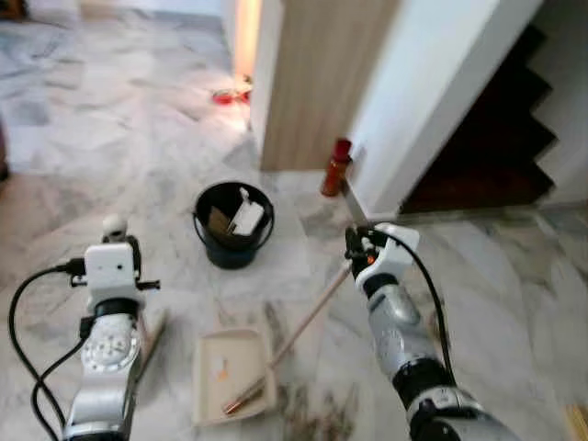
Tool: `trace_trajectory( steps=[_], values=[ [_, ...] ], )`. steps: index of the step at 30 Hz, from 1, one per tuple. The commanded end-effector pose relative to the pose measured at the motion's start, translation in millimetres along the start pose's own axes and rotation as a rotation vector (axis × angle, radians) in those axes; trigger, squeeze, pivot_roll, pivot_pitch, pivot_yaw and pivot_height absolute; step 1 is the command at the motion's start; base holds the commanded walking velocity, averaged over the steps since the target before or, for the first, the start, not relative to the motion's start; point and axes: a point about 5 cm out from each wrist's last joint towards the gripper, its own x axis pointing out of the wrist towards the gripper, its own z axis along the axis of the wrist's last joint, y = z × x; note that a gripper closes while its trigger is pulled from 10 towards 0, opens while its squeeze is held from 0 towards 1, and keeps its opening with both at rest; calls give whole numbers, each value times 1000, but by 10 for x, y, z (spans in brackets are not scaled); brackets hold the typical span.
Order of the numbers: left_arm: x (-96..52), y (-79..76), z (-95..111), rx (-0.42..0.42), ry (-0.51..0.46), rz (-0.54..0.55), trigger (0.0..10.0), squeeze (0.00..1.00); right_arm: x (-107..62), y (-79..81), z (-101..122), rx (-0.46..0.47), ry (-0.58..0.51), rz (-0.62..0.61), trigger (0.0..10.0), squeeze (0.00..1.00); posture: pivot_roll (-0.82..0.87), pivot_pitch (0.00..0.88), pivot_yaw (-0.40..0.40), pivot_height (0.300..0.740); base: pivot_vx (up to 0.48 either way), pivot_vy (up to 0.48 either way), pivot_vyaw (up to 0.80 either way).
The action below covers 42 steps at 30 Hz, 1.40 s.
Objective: Sweep floor
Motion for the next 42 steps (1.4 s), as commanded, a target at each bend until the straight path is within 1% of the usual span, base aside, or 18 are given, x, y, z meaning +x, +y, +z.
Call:
trace_trajectory(
  steps=[1, 37, 40, 42],
  values=[
    [3, -111, 110, -24, -49, -34, 10000, 0, -16, -100, 49, 6, -23, -35, 10000, 0, 218, 103, -117, 740, 0, 480, -800],
    [33, -73, 154, -10, -67, -25, 10000, 0, -6, -73, 47, 13, -29, -32, 10000, 0, 230, 95, -113, 740, 0, 480, -800],
    [35, -70, 160, -7, -69, -22, 10000, 0, -6, -68, 49, 12, -33, -30, 10000, 0, 232, 96, -113, 740, 0, 480, 0],
    [35, -67, 171, -3, -77, -22, 10000, 0, -6, -64, 57, 12, -43, -30, 10000, 0, 233, 96, -113, 740, 0, 0, 0]
  ],
)
